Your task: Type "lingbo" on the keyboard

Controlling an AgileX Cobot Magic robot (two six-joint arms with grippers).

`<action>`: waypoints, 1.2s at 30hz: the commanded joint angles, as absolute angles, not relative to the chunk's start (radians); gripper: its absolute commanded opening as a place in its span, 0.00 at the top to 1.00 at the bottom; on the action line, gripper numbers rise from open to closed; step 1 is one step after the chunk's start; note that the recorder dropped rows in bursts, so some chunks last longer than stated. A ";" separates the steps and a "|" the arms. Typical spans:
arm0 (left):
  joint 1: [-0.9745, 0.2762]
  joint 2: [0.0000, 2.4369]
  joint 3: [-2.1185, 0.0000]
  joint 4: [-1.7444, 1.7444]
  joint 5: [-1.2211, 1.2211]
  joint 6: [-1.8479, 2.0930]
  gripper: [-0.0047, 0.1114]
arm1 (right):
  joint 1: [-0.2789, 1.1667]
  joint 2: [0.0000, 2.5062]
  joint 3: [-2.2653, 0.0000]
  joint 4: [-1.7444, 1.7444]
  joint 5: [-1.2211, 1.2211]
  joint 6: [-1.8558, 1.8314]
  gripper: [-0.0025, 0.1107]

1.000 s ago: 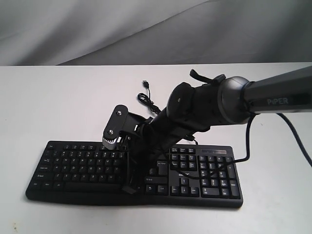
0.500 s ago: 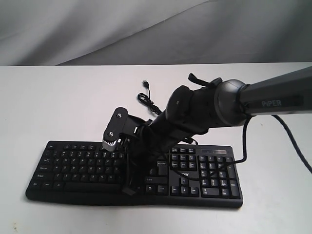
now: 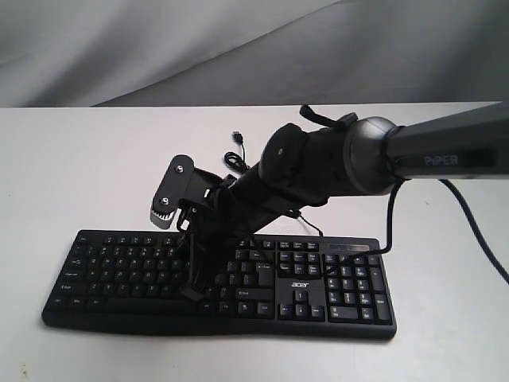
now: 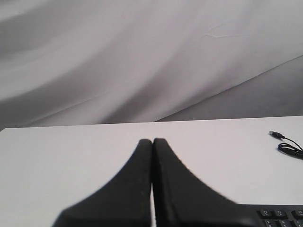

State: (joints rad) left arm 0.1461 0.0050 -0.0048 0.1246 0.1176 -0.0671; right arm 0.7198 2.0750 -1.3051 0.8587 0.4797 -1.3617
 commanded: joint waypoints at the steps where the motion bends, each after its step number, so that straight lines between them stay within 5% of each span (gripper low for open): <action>1: 0.139 0.000 0.000 0.125 0.109 -0.069 0.96 | 0.726 2.110 -1.339 0.867 0.483 -1.367 0.98; 36: 0.139 0.000 0.000 0.125 0.109 -0.069 0.96 | 0.726 2.124 -1.341 0.851 0.455 -1.359 0.98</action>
State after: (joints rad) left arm 0.1461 0.0050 -0.0048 0.1246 0.1176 -0.0671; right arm 0.7257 2.1425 -1.3340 0.8589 0.4608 -1.3616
